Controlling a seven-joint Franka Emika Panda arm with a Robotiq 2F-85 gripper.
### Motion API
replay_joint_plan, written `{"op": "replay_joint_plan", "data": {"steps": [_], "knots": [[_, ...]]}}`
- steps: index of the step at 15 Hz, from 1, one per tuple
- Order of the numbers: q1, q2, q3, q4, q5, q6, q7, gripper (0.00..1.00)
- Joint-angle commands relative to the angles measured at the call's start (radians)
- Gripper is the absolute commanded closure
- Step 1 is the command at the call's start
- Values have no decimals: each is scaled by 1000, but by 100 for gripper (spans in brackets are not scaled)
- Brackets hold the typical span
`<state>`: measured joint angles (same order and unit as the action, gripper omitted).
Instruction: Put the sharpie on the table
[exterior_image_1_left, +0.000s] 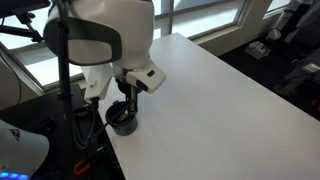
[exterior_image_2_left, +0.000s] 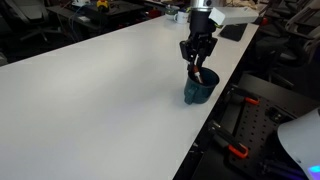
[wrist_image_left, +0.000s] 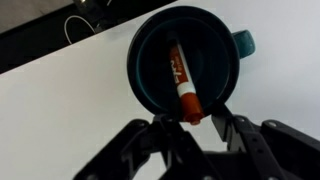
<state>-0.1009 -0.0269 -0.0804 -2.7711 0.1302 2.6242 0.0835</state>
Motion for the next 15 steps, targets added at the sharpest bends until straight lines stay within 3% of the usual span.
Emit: {"op": "replay_joint_plan", "data": {"steps": [1,3,6,15], "knots": [[-5,-9,-12,-8,1,-20,7,92],[-6,-14,-17,-9,13,-23,-4,99],[-7,-20,-21,-7,40,-33,-30,95],[-49,-209,-24,-18,-122,-225,64,95]]}}
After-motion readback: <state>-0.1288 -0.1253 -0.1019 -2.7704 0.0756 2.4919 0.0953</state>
